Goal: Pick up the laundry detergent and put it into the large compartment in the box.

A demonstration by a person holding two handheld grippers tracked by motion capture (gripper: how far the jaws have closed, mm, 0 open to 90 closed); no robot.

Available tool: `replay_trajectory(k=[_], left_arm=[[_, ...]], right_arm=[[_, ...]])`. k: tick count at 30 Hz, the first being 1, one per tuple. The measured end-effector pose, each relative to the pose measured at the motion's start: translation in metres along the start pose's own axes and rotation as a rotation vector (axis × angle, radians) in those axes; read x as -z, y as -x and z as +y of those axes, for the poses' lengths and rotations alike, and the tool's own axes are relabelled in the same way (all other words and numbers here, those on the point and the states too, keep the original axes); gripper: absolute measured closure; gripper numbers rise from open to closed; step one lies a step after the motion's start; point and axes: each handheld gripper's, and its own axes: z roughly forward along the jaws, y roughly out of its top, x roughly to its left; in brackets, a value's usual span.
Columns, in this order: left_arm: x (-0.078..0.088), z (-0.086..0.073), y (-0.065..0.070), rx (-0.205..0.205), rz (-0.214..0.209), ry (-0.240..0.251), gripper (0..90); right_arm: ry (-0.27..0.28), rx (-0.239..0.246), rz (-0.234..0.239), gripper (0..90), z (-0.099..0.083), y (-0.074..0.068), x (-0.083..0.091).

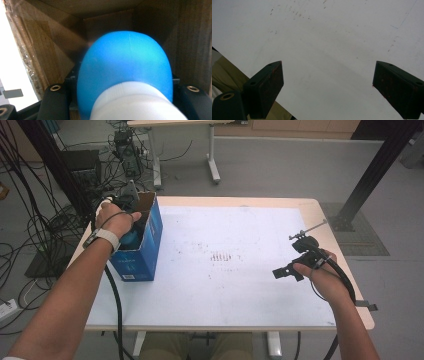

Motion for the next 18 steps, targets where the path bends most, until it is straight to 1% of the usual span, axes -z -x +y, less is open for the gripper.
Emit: replay_trajectory(k=[18], left_arm=[[0.0001, -0.0012, -0.0007, -0.001, -0.001, 0.002, 38.8]], right_arm=[[0.003, -0.001, 0.0, 9.4, -0.0007, 0.0, 0.0002]])
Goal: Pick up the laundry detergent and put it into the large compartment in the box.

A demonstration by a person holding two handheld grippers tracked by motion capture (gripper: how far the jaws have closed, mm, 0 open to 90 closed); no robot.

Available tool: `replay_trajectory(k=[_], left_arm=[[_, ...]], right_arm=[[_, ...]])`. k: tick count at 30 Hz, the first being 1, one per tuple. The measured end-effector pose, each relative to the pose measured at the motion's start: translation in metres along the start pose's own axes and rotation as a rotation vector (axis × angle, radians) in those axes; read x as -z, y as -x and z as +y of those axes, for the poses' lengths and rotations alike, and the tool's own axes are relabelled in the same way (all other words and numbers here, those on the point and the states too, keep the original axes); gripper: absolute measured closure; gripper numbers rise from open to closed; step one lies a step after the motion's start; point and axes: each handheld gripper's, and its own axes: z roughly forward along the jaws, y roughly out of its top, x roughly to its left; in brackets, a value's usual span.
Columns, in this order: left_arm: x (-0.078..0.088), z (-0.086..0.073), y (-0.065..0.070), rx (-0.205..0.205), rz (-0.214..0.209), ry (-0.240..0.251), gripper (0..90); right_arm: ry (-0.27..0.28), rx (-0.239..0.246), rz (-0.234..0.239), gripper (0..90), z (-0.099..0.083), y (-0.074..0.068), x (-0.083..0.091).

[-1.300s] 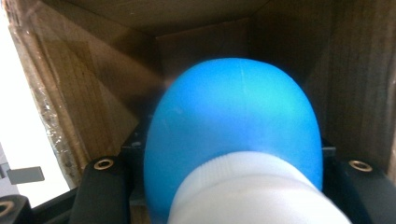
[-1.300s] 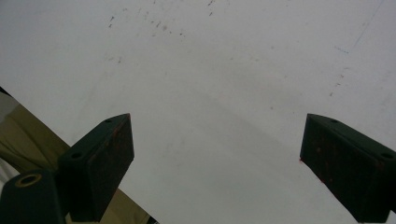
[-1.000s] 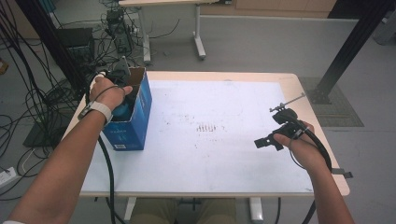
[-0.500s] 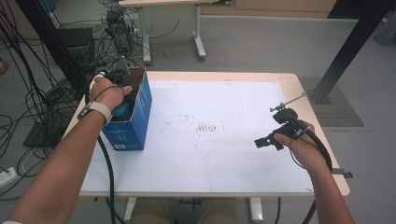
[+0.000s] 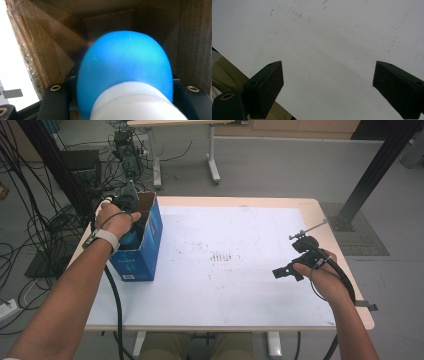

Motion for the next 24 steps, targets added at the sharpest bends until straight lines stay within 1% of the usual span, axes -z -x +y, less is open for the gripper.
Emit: replay_trajectory(k=[14, 16, 24], left_arm=[[0.0, 0.0, -0.0001, 0.001, -0.001, 0.0, 38.8], [0.0, -0.0002, 0.0, 0.001, 0.0, 0.0, 38.8], [0.0, -0.001, -0.0009, 0.002, -0.002, 0.002, 38.8]], right_arm=[[0.001, -0.002, -0.004, 9.4, -0.0013, -0.0003, 0.0009], [0.003, 0.005, -0.005, 9.4, -0.0012, -0.0003, 0.0007], [0.003, 0.006, -0.004, 9.5, -0.0003, -0.0008, 0.0006]])
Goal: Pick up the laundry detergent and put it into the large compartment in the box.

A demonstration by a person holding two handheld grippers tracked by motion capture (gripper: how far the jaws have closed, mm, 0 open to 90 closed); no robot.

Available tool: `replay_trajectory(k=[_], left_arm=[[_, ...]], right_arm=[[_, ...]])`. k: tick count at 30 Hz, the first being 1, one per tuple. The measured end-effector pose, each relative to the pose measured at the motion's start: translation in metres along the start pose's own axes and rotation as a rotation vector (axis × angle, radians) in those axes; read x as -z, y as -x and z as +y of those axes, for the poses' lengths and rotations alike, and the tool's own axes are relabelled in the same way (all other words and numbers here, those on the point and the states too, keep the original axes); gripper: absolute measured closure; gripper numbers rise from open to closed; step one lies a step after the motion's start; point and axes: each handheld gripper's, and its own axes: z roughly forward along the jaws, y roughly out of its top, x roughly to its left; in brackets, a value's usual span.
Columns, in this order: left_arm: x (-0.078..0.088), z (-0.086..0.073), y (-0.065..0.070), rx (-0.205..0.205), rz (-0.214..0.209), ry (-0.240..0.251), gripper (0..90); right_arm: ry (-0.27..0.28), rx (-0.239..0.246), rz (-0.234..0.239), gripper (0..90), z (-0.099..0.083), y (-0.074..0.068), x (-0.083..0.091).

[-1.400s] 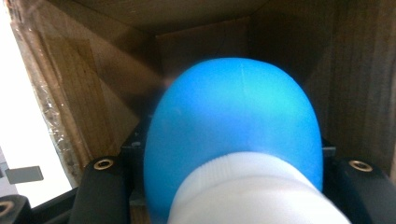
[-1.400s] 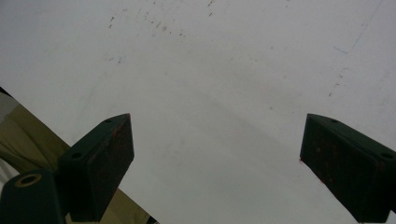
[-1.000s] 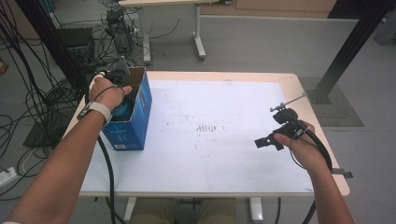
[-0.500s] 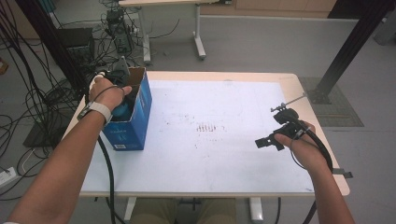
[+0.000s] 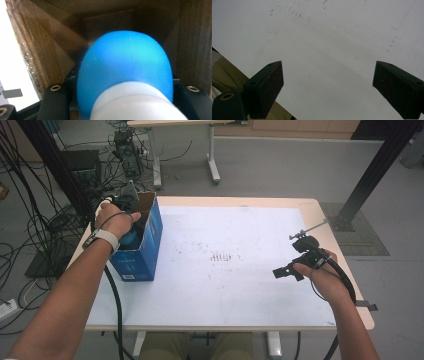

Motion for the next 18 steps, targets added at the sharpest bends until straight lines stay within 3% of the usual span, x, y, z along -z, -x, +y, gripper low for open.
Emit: replay_trajectory(k=[18], left_arm=[[-0.0002, 0.0004, -0.0009, 0.002, -0.003, -0.001, 38.8]], right_arm=[[-0.001, -0.005, 0.002, 9.4, -0.0003, 0.0006, -0.0001]])
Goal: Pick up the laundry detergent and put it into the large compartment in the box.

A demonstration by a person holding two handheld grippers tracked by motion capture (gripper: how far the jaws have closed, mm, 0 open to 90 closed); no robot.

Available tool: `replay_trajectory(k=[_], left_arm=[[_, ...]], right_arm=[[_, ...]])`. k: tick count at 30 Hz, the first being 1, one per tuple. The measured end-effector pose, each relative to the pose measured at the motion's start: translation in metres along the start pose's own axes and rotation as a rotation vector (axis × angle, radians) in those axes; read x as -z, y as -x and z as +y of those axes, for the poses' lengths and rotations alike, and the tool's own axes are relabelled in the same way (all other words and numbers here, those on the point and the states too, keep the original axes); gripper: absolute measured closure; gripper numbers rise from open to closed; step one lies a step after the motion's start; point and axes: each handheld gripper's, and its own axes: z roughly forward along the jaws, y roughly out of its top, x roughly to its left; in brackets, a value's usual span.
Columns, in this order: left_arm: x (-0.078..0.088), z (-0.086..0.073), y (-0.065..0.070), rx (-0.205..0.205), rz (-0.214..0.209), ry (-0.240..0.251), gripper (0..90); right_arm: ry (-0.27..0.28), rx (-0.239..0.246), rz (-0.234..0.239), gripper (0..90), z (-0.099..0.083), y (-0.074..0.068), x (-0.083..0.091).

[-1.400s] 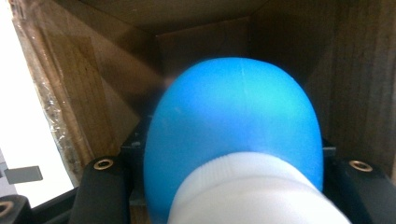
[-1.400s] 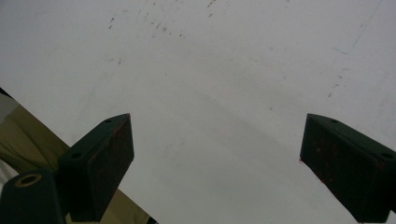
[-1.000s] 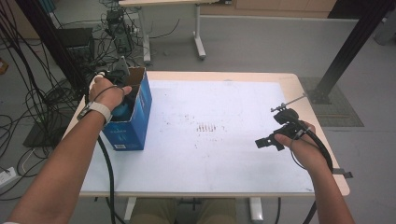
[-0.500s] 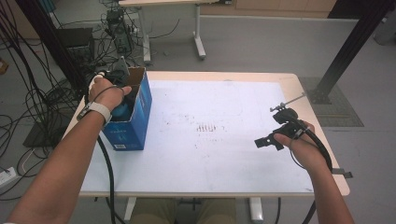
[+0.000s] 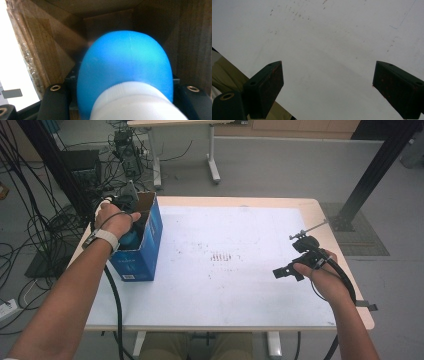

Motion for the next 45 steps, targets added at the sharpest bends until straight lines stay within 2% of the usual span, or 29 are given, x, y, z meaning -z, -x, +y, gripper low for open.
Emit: replay_trajectory(k=[22, 33, 45], left_arm=[[0.0, -0.0025, 0.0001, 0.001, 0.003, 0.013, 38.3], [0.0022, -0.0064, -0.0041, -0.001, -0.02, 0.039, 29.4], [0.0042, -0.006, -0.0069, -0.009, -0.036, 0.032, 28.7]], right_arm=[[-0.002, 0.005, -0.001, 9.4, 0.0008, -0.0008, -0.0001], [-0.006, 0.006, 0.005, 9.5, 0.0021, -0.0022, -0.0008], [-0.007, 0.01, 0.001, 9.5, 0.002, -0.0041, 0.0001]])
